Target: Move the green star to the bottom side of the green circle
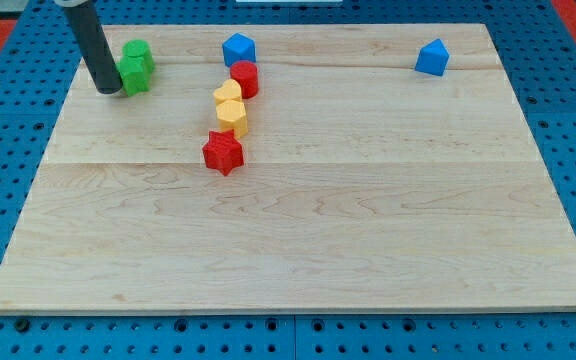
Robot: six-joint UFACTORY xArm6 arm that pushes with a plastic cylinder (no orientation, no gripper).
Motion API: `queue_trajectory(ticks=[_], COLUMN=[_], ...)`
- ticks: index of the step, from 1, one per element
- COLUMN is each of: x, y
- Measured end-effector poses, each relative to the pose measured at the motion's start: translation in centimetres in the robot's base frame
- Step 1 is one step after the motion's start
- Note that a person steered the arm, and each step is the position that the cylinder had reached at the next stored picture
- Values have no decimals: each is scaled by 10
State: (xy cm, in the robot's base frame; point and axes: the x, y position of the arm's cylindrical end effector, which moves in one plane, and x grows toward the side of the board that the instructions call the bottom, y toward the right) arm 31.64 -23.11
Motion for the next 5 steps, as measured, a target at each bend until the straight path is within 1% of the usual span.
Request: queue_trajectory(ticks=[1,2,3,4,5], x=[-45,-53,-52,-38,-36], y=[0,0,0,0,25])
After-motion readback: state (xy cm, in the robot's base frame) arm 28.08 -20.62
